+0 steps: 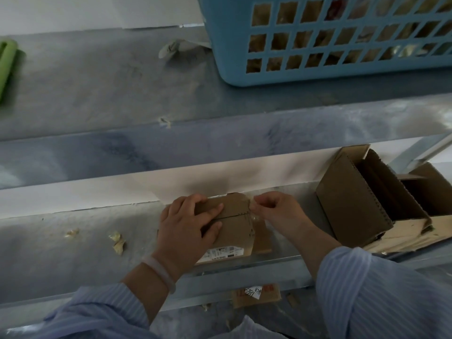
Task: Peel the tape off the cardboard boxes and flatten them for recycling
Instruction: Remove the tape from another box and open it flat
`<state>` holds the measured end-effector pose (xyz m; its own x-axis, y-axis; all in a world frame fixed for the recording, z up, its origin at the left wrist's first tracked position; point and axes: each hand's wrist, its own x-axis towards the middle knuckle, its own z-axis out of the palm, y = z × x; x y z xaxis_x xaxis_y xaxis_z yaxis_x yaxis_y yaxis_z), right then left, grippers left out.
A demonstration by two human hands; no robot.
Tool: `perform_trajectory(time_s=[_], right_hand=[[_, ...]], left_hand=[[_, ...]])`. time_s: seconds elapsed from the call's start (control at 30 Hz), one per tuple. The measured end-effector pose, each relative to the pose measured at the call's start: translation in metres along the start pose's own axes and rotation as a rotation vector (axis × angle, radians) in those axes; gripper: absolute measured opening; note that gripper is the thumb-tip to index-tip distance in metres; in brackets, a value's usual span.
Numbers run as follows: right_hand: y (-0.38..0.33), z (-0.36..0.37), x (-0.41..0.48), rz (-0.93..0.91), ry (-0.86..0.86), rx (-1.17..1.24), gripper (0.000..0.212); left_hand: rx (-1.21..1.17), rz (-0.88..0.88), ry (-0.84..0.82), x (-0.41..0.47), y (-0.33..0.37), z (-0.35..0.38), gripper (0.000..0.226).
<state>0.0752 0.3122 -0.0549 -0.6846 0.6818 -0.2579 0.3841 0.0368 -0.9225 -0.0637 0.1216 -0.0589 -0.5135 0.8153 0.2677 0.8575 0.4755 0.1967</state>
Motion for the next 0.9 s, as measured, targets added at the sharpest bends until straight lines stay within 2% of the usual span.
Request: perform_trajectory(time_s=[0.23, 0.4, 0.57, 0.73, 0.9], right_hand=[[0.005, 0.012, 0.008, 0.034, 0.133, -0.003, 0.010], [0.008, 0.024, 0.017, 0.102, 0.239, -0.090, 0.010], [0.013, 0.026, 0.024, 0.268, 0.238, 0.108, 0.006], [0.021, 0.029, 0.019, 0.302, 0.281, 0.237, 0.005], [0.021, 0.031, 0.016, 0.451, 0.294, 0.351, 0.011]], left_hand=[[-0.011, 0.009, -0.002, 0.000, -0.001, 0.000, 0.040], [-0.002, 0.005, -0.014, 0.000, 0.000, -0.001, 0.040], [-0.006, 0.001, -0.023, 0.000, 0.000, -0.002, 0.041], [-0.009, 0.009, -0.024, 0.000, 0.001, -0.003, 0.041], [-0.009, 0.022, -0.001, 0.001, 0.001, -0.003, 0.041]])
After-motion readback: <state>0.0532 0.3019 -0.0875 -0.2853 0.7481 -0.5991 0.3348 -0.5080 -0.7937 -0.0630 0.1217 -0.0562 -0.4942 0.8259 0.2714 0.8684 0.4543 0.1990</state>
